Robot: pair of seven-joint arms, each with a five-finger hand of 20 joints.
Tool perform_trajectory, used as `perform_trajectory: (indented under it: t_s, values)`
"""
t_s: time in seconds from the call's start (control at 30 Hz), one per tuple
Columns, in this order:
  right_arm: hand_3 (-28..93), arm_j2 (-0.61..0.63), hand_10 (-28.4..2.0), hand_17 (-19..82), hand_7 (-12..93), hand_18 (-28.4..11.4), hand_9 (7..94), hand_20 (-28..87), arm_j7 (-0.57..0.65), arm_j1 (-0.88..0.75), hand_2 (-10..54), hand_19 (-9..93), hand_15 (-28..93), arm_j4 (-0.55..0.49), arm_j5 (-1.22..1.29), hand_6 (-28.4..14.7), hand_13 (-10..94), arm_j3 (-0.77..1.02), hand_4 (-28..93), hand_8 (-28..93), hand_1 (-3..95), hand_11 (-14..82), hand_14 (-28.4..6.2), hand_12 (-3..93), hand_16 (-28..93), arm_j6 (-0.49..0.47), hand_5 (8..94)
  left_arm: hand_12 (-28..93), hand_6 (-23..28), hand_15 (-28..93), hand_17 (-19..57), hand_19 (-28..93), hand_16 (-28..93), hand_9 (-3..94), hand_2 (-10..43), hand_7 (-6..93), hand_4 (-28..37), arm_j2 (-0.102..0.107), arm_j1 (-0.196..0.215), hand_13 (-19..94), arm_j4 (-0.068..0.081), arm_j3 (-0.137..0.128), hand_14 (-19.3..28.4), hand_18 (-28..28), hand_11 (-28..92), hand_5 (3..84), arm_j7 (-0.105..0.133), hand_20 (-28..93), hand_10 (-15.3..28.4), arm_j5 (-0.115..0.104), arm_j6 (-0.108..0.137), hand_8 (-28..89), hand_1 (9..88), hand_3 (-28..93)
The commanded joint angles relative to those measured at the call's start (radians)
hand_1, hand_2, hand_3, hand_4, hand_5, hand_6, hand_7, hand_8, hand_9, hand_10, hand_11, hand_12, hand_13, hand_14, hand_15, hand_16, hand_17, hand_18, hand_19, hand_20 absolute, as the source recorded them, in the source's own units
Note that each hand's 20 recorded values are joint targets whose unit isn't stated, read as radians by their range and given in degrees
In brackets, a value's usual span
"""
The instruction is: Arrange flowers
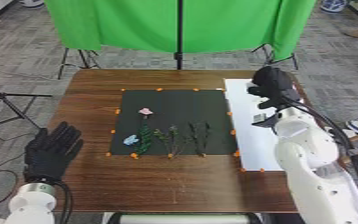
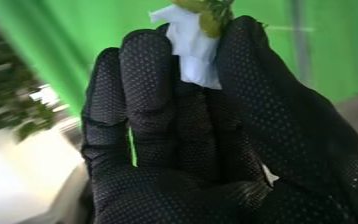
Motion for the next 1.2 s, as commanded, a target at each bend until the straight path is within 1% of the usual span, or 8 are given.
perform_trajectory:
  t_s: [0.03, 0.13, 0.33, 0.53, 0.63, 1.0, 1.1, 1.2]
  values:
    - [68, -0.209, -10.4, 25, 41, -20.0, 78.9, 32, -0.217, 0.118, -9.5, 73, 52, 0.105, -0.268, -0.1, 62, -0.18, -28, -2, 62.4, 15.5, -6.1, 46.5, 42, -0.015, 68.8, 13, 10.1, 44, -4.1, 34, -6, 41.5, 16.2, 13.1, -28.3, 0.007, -0.01, 31, 0.012, 0.016, 15.6, 14.6, 23, 47.9, -0.024, 17, 14.9, 0.049, -0.002, -9, 28.0, 73]
    - [68, -0.258, -10.4, 25, 42, -20.0, 79.0, 33, -0.293, 0.137, -9.5, 73, 52, 0.16, -0.345, -0.1, 62, -0.227, -28, -2, 62.3, 15.4, -6.1, 46.6, 43, -0.069, 68.9, 13, 10.1, 44, -4.1, 34, -6, 41.4, 16.4, 13.1, -28.3, 0.004, 0.004, 31, 0.005, 0.006, 15.6, 14.6, 23, 48.0, -0.017, 17, 15.0, 0.028, 0.003, -9, 28.1, 73]
    - [68, -0.294, -10.3, 24, 42, -19.9, 78.8, 33, -0.404, 0.151, -9.5, 72, 51, 0.224, -0.533, 0.0, 61, -0.285, -28, -1, 62.1, 14.7, -6.4, 46.5, 43, -0.179, 68.7, 13, 10.2, 44, -4.2, 34, -6, 41.4, 16.5, 13.1, -28.3, 0.008, 0.007, 31, 0.002, 0.004, 15.6, 14.6, 23, 48.0, -0.009, 17, 15.0, 0.025, 0.001, -9, 27.9, 72]
    - [68, -0.288, -10.5, 24, 42, -20.5, 78.4, 34, -0.371, 0.151, -9.5, 72, 51, 0.236, -0.594, 0.2, 60, -0.33, -28, -1, 61.8, 13.8, -6.9, 45.9, 44, -0.214, 68.7, 13, 10.2, 45, -4.2, 34, -7, 41.5, 16.5, 13.0, -28.3, 0.008, 0.03, 31, -0.009, -0.006, 15.6, 14.6, 23, 48.1, 0.002, 17, 14.9, 0.02, 0.0, -9, 27.9, 73]
    - [68, -0.287, -10.4, 23, 42, -20.7, 78.4, 34, -0.351, 0.155, -9.5, 72, 51, 0.247, -0.593, 0.0, 60, -0.339, -28, -1, 62.7, 13.7, -7.3, 45.7, 44, -0.189, 69.2, 13, 10.1, 45, -4.2, 34, -7, 41.4, 16.5, 13.1, -28.3, 0.009, 0.03, 31, -0.008, -0.008, 15.7, 14.6, 23, 48.0, 0.003, 17, 14.9, 0.003, -0.001, -9, 27.8, 73]
    - [68, -0.289, -10.7, 23, 41, -21.3, 78.0, 35, -0.336, 0.14, -9.5, 72, 51, 0.255, -0.642, -0.1, 60, -0.371, -28, -1, 62.3, 13.3, -7.4, 44.9, 43, -0.242, 69.4, 13, 10.1, 45, -4.2, 34, -7, 41.5, 16.4, 13.1, -28.3, 0.013, 0.007, 31, 0.01, -0.014, 15.6, 14.6, 23, 48.1, -0.014, 17, 14.9, 0.015, -0.006, -9, 27.9, 73]
    - [68, -0.282, -10.7, 23, 40, -21.6, 77.8, 35, -0.328, 0.129, -9.5, 72, 51, 0.247, -0.66, -0.4, 60, -0.378, -28, -1, 61.7, 12.9, -7.7, 44.2, 43, -0.281, 69.5, 13, 10.1, 44, -4.2, 34, -7, 41.5, 16.5, 13.1, -28.3, 0.01, 0.02, 31, 0.001, -0.028, 15.6, 14.6, 23, 48.1, -0.007, 17, 14.9, 0.011, -0.007, -9, 27.9, 73]
    - [68, -0.284, -10.6, 23, 39, -21.8, 77.5, 35, -0.322, 0.134, -9.5, 72, 51, 0.251, -0.67, -0.6, 59, -0.375, -28, -1, 61.6, 12.7, -8.0, 43.7, 42, -0.316, 69.2, 13, 10.1, 45, -4.2, 34, -6, 41.6, 16.5, 13.1, -28.3, 0.013, 0.014, 31, 0.003, -0.03, 15.6, 14.6, 23, 48.0, -0.007, 17, 15.0, 0.014, -0.009, -9, 27.9, 73]
